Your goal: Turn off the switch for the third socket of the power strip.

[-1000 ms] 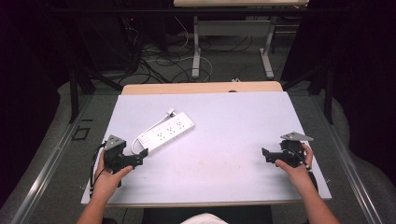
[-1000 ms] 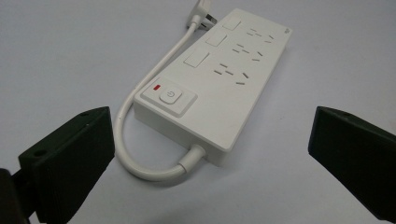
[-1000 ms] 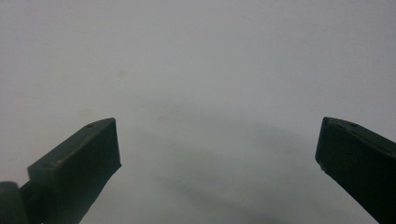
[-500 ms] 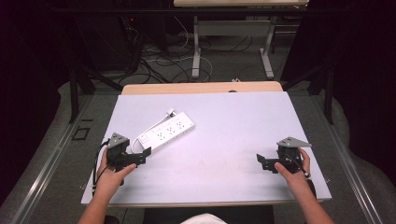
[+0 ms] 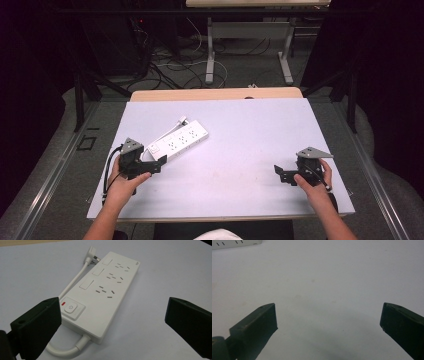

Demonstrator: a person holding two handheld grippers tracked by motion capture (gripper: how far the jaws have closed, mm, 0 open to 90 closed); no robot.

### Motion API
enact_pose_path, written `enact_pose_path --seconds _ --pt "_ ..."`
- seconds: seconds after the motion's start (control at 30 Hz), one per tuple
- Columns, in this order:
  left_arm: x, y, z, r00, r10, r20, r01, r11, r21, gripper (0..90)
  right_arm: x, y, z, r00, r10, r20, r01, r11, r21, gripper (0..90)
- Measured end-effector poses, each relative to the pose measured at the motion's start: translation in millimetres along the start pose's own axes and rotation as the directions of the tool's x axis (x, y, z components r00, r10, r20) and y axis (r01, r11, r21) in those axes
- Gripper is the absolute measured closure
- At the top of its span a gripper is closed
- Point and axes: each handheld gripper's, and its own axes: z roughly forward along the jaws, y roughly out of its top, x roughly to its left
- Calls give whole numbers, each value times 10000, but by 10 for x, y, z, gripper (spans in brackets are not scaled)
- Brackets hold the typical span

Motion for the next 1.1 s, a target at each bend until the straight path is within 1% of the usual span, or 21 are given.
enact_pose_path --seconds 0.07,0.1,0.13,0.2,0.23,0.27,0.3,0.33,0.37,0.4,0.43,0.6,0.73,0.77,0.8,0.87,0.9,0.97,1.0,1.07,1.1 --pt "-12 16 10 10000 -18 4 18 10000 48 6 2 0 2 10000 28 -5 -28 10000 10 5" --pt "-10 25 12 10000 62 9 -62 10000 71 6 1 -1 4 10000 1 -29 0 10000 16 5" --pt "-19 31 19 10000 -5 3 5 10000 74 6 1 -1 4 10000 1 -29 0 10000 16 5" --pt "-28 51 31 10000 19 51 -20 9999 169 6 12 1 2 9999 133 -56 -132 9999 51 6" --pt "-28 51 31 10000 19 51 -20 9999 169 6 12 1 2 9999 133 -56 -132 9999 51 6" --pt "-37 57 40 10000 -31 75 30 9999 152 6 2 0 0 10000 18 -3 -18 10000 44 5" --pt "-43 64 43 10000 11 28 -12 9998 175 6 2 0 1 10000 35 -10 -35 10000 16 5" --pt "-45 72 48 9999 61 83 -63 9998 197 6 2 0 1 10000 35 -10 -35 10000 16 5" --pt "-57 79 54 10000 24 53 -25 9998 195 6 6 2 -3 10000 86 -42 -86 10000 21 5" --pt "-56 89 57 9999 135 49 -136 9996 235 6 6 3 -5 10000 77 -44 -77 10000 15 6" --pt "-68 97 62 9999 95 55 -96 9997 244 7 8 3 -6 10000 70 -55 -70 10000 1 5" --pt "-94 143 83 9995 308 18 -309 9991 299 11 9 5 -7 10000 38 -49 -38 10000 -15 6" --pt "-116 180 92 9992 391 43 -392 9985 382 14 10 6 -9 10000 46 -37 -46 10000 -26 5" --pt "-121 188 98 9992 408 46 -410 9987 309 16 10 5 -9 10000 26 -31 -26 10000 -32 6" --pt "-123 200 96 9990 434 46 -436 9985 340 16 10 5 -9 10000 26 -31 -26 10000 -32 6" --pt "-128 220 95 9990 447 78 -450 9983 374 17 9 5 -9 10000 12 -55 -12 10000 -11 6" --pt "-135 227 101 9991 415 39 -416 9987 282 19 11 5 -8 10000 31 -48 -31 10000 -21 6" --pt "-133 249 92 9989 475 51 -476 9981 392 20 14 5 -9 10000 47 -66 -47 10000 -9 6" --pt "-136 256 92 9991 421 50 -423 9983 390 21 14 4 -10 10000 39 -74 -39 10000 -9 5" --pt "-129 272 90 9988 485 36 -486 9980 413 24 15 5 -11 10000 49 -75 -49 10000 1 6" --pt "-133 279 94 9992 388 47 -390 9985 389 24 15 5 -11 10000 48 -77 -48 10000 3 6"
